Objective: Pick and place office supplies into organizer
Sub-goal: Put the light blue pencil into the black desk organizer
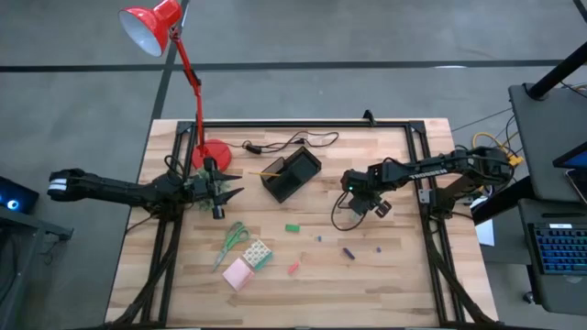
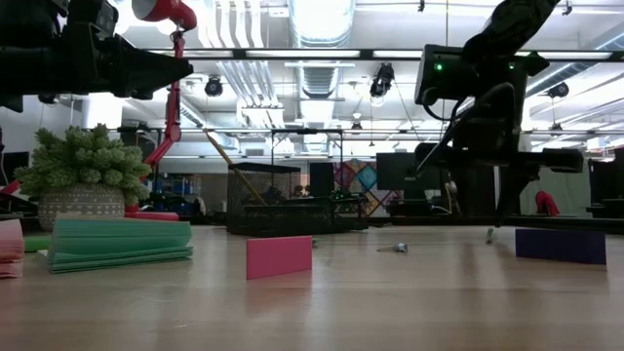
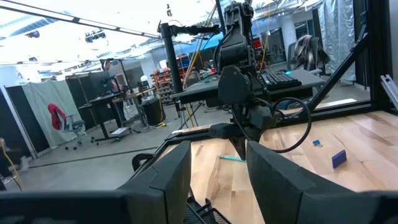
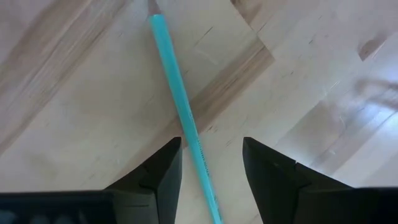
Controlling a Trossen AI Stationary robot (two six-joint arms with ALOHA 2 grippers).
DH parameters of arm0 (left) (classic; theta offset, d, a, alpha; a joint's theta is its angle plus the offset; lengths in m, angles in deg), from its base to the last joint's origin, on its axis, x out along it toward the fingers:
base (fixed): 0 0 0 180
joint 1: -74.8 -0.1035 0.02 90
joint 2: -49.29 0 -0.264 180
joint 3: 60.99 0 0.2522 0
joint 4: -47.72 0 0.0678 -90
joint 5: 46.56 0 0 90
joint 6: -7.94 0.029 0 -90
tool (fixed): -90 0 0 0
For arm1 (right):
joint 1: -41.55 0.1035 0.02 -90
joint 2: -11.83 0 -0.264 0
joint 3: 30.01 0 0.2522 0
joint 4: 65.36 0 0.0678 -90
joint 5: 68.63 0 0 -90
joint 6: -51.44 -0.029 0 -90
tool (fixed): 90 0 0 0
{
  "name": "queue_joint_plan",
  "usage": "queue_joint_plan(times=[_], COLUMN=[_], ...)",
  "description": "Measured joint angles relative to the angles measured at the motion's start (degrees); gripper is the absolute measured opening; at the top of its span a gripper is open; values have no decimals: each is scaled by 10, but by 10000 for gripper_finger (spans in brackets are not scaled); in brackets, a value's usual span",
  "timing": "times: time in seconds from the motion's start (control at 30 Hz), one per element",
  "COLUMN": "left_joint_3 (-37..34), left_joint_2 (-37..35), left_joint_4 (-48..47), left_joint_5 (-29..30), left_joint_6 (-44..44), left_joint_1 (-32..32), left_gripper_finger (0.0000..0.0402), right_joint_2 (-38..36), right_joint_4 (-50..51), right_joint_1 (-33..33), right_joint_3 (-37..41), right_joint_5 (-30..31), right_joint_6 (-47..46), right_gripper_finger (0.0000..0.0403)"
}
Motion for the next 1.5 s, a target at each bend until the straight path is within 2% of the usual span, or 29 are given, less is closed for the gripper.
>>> queue_joint_plan(times=[0.3,0.53,0.87,1.13,1.5], left_joint_3=[0,0,0,0,0], left_joint_2=[0,0,0,0,0], left_joint_4=[0,0,0,0,0], left_joint_5=[0,0,0,0,0], left_joint_6=[0,0,0,0,0], left_joint_1=[0,0,0,0,0], left_gripper_finger=[142,142,142,142,142], right_joint_2=[0,0,2,41,100], right_joint_4=[1,-58,-54,-27,74], right_joint_1=[0,0,0,0,0], right_joint_3=[14,35,40,20,-67], right_joint_5=[-5,-4,-12,-21,-30], right_joint_6=[18,25,9,-2,-18], right_gripper_finger=[162,160,159,156,134])
